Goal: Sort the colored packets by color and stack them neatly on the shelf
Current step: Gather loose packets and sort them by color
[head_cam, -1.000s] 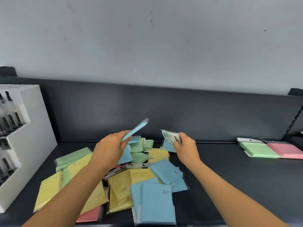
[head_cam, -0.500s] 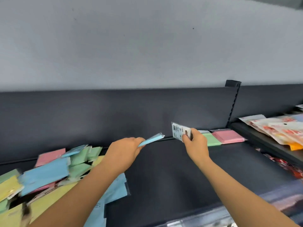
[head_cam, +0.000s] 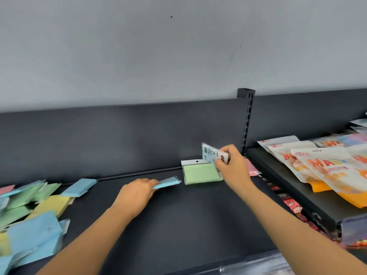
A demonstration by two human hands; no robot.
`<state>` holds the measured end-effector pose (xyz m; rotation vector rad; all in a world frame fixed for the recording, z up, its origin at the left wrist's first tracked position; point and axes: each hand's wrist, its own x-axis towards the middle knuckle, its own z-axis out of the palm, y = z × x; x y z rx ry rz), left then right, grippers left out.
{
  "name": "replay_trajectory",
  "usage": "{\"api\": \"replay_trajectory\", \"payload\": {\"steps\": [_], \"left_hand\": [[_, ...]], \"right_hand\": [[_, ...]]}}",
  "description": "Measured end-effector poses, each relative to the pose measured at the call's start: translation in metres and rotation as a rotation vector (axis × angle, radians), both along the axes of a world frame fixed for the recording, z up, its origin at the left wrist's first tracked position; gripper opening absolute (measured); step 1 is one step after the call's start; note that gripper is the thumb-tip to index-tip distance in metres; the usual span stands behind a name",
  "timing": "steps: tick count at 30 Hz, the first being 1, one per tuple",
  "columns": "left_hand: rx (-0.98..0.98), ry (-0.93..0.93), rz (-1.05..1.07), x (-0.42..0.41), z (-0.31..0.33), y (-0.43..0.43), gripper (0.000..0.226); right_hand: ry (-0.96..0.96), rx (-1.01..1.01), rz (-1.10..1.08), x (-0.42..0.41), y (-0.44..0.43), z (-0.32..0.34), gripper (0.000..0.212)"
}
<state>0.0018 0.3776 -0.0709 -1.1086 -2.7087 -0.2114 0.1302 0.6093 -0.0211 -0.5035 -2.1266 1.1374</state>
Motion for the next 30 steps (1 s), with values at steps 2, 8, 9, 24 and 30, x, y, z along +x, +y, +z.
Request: {"api": "replay_trajectory", "payload": {"steps": [2, 8, 9, 24, 30], "left_hand": [[-0.038, -0.02, 0.034, 0.001, -0.004, 0.008, 0.034], [-0.118, -0.225, 0.115, -0.002, -0.011, 0.019, 0.07], [-0.093, -0.246, 0.117, -0.004, -0.013, 0.019, 0.07], [0.08, -0.339, 0.113, -0.018, -0.026, 0.031, 0.063], [0.351, -0.304, 0.058, -0.016, -0.029, 0.017, 0.057]], "right_hand": [[-0.005, 0.0, 0.033, 0.0, 0.009, -0.003, 0.012], [0.052, -0.127, 0.186, -0.004, 0.024, -0.01, 0.036], [0.046, -0.13, 0.203, -0.005, 0.025, -0.011, 0.037], [-0.112, 0.089, 0.354, -0.017, -0.007, -0.019, 0.035], [-0.228, 0.178, 0.512, 0.003, -0.048, -0.025, 0.041]]}}
